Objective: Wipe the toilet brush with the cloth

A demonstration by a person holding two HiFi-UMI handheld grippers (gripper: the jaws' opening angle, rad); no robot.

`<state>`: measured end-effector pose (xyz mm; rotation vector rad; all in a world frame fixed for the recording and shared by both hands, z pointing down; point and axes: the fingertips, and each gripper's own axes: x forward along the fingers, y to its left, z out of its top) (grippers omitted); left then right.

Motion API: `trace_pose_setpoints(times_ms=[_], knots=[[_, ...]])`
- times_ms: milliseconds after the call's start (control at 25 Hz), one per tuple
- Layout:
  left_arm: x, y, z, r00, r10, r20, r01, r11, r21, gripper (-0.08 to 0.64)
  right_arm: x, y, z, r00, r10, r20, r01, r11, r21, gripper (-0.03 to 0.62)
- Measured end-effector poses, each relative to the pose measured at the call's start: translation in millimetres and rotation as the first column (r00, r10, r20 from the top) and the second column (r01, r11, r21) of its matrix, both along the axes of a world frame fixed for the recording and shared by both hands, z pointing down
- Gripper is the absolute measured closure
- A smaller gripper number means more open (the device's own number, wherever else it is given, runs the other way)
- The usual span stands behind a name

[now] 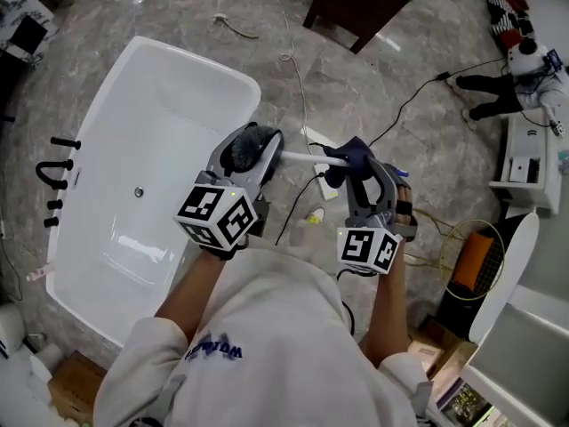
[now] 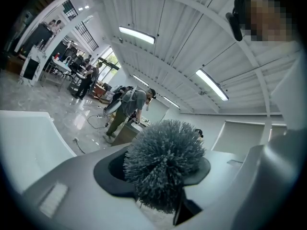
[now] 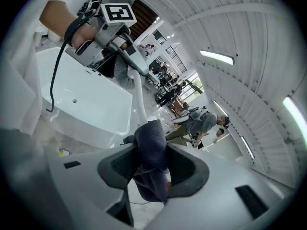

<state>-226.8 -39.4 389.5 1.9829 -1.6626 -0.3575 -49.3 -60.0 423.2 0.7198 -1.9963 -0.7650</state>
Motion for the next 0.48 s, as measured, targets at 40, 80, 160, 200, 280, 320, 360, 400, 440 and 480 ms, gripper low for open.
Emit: trace_pose_setpoints(times_ms=[40,80,160,200,280,320,360,400,440,480], knots=[[8.9,-6.8,-1.0,1.0,0.017,-0.001,-0.017,1.0,0.001,0.357,11.4,-4.7,-1.6,1.0,0.023,0.003,-0.023,1.0,-0.003,0.42],[17.9,-13.7,-1.9,0.999,0.032,-0.002,-0.032,0.999,0.002,0.357,22.7,-9.6,-2.5,0.999,0.041,0.005,-0.041,0.999,-0.004,0.42],[35.6,-26.6,-3.3,0.998,0.058,-0.002,-0.058,0.998,0.001,0.357,43.9,-18.7,-2.9,0.998,0.065,0.013,-0.065,0.998,-0.007,0.419],[44.1,-32.1,-4.0,0.998,0.068,-0.001,-0.068,0.998,-0.001,0.357,53.0,-21.9,-3.3,0.997,0.077,0.025,-0.077,0.997,-0.017,0.419],[59.6,-41.5,-5.4,0.997,0.08,0.003,-0.08,0.997,-0.006,0.357,68.6,-26.0,-3.4,0.993,0.093,0.078,-0.089,0.994,-0.064,0.419],[66.6,-45.9,-6.1,0.997,0.081,0.005,-0.081,0.997,-0.01,0.357,75.8,-27.8,-3.6,0.989,0.098,0.114,-0.087,0.992,-0.096,0.417],[73.9,-50.3,-6.7,0.997,0.082,0.008,-0.082,0.997,-0.013,0.357,83.3,-30.2,-4.0,0.984,0.101,0.147,-0.083,0.989,-0.126,0.416],[81.8,-54.8,-7.4,0.996,0.083,0.011,-0.083,0.996,-0.015,0.357,92.2,-33.6,-4.1,0.98,0.1,0.171,-0.076,0.987,-0.144,0.414],[90.6,-59.2,-8.1,0.996,0.085,0.014,-0.084,0.996,-0.019,0.357,102.7,-37.9,-3.6,0.978,0.096,0.183,-0.069,0.986,-0.15,0.414],[99.6,-63.4,-9.0,0.996,0.084,0.02,-0.084,0.996,-0.023,0.357,113.8,-43.0,-2.9,0.978,0.093,0.187,-0.065,0.987,-0.149,0.414]])
